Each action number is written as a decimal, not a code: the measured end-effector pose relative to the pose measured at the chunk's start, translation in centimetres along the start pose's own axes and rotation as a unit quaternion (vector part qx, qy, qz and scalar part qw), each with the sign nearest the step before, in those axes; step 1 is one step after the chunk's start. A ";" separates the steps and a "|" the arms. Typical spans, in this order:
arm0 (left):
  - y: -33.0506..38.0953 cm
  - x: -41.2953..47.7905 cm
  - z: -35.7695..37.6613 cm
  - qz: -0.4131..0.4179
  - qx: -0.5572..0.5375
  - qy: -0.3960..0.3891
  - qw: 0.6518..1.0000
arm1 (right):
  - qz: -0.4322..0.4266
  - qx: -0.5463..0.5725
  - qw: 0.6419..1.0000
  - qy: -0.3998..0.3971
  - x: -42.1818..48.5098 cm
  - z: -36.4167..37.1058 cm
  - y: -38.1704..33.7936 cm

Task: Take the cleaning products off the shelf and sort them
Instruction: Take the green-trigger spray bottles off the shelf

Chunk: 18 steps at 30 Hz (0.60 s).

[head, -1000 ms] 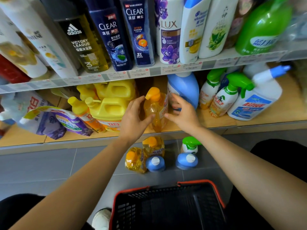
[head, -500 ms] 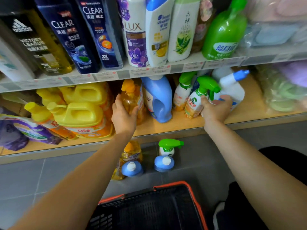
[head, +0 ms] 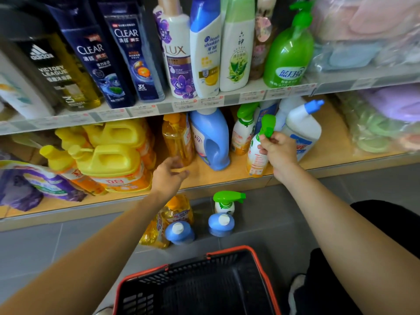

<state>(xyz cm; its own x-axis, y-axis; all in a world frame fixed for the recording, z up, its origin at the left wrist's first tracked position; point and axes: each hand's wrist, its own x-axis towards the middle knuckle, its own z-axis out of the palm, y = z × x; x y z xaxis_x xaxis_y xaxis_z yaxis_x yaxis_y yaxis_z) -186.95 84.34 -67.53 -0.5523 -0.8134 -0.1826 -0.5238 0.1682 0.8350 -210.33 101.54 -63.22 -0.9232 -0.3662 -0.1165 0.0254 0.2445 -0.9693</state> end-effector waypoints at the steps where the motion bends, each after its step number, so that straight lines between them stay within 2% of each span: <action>1: 0.4 -0.7 -0.4 0.010 0.001 -0.029 1.000 | -0.015 -0.001 1.000 -0.011 -0.6 -0.1 -0.5; 6: 3.4 -4.3 -2.7 0.095 0.022 -0.111 0.989 | -0.128 -0.059 0.983 -0.118 -4.9 -0.8 -3.9; 11: 5.8 -8.6 -4.1 0.153 0.017 -0.148 0.977 | -0.170 -0.026 0.950 -0.262 -10.7 -2.4 -6.8; 14: 6.7 -11.5 -4.7 0.141 -0.026 -0.193 0.971 | -0.170 -0.003 0.927 -0.335 -14.0 -3.4 -8.2; 18: 8.1 -15.4 -5.0 0.179 -0.091 -0.285 0.937 | -0.122 0.118 0.901 -0.399 -16.4 -4.3 -9.3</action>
<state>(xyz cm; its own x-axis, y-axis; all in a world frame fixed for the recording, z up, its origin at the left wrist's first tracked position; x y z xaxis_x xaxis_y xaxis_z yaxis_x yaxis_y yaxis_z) -179.44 95.41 -55.36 -0.9556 -0.2839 -0.0790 -0.1489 0.2336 0.9609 -197.03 109.11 -51.39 -0.3454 -0.9350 0.0801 0.0263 -0.0949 -0.9951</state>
